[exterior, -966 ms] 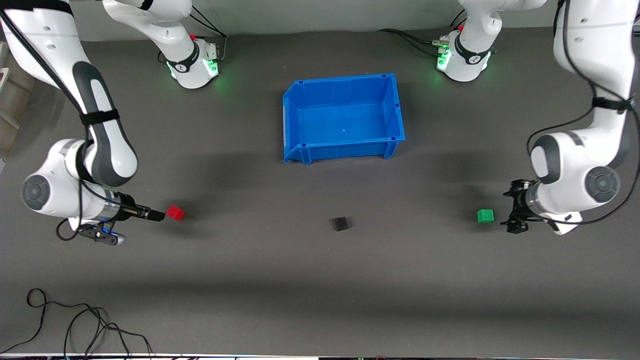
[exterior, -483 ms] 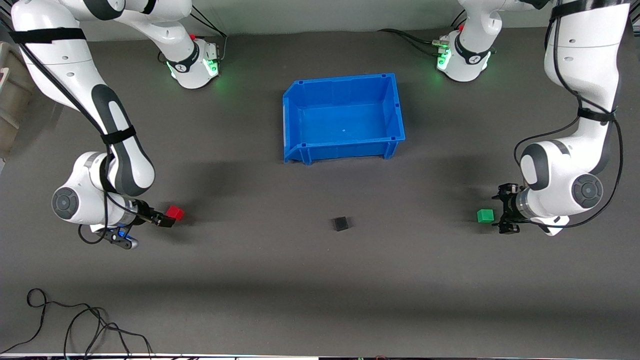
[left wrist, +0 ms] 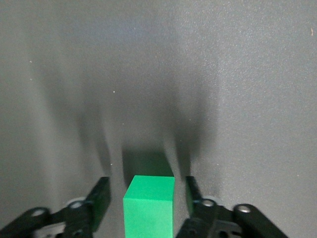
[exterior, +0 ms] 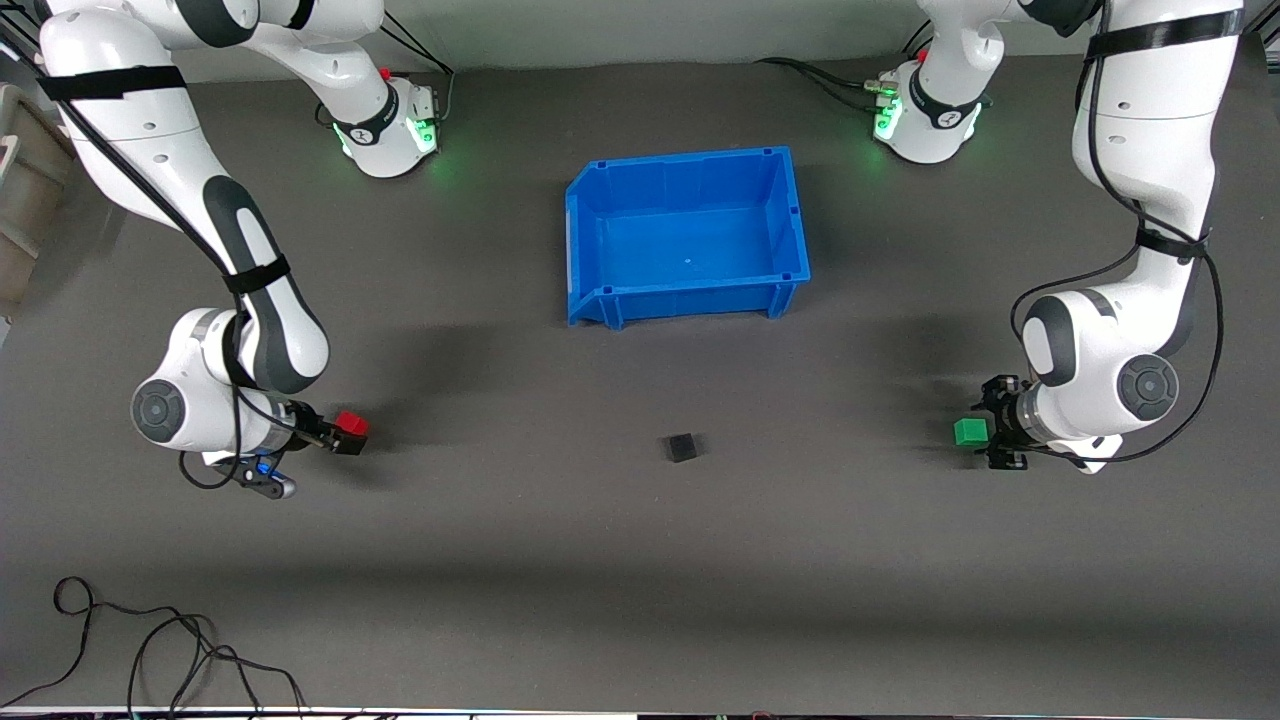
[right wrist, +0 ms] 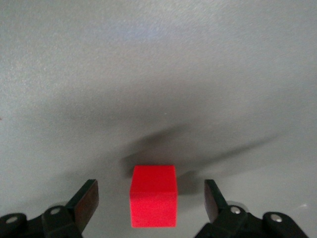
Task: Attach green and red cubes to black cube
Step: 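Close the right gripper on the red cube while the left gripper grasps green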
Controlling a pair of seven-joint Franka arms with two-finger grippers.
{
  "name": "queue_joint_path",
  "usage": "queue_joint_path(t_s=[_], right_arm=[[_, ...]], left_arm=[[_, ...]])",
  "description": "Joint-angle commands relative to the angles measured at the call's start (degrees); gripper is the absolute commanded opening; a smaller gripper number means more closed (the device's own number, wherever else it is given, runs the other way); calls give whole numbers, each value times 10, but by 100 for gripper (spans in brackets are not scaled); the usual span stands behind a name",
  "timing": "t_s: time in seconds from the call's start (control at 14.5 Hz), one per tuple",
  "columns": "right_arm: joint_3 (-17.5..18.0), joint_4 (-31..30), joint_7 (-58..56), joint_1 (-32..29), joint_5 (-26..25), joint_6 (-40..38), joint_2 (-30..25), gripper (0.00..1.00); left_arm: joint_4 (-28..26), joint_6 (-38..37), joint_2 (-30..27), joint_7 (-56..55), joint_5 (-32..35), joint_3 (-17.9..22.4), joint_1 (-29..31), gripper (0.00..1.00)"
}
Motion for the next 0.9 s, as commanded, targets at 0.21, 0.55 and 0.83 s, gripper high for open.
queue_joint_path(t_s=[0.21,0.55,0.83], right_arm=[[-3,5,8,4,10,16,11,95],[-3,5,8,3,10,16,15,63],[-3,5,7,3,10,16,17,37]], left_arm=[[19,2,-4,-42,-7,7,-9,33],[36,-7,-5,-43,1,7,-18,22],[145,-115,4,-63,1,7,-48,13]])
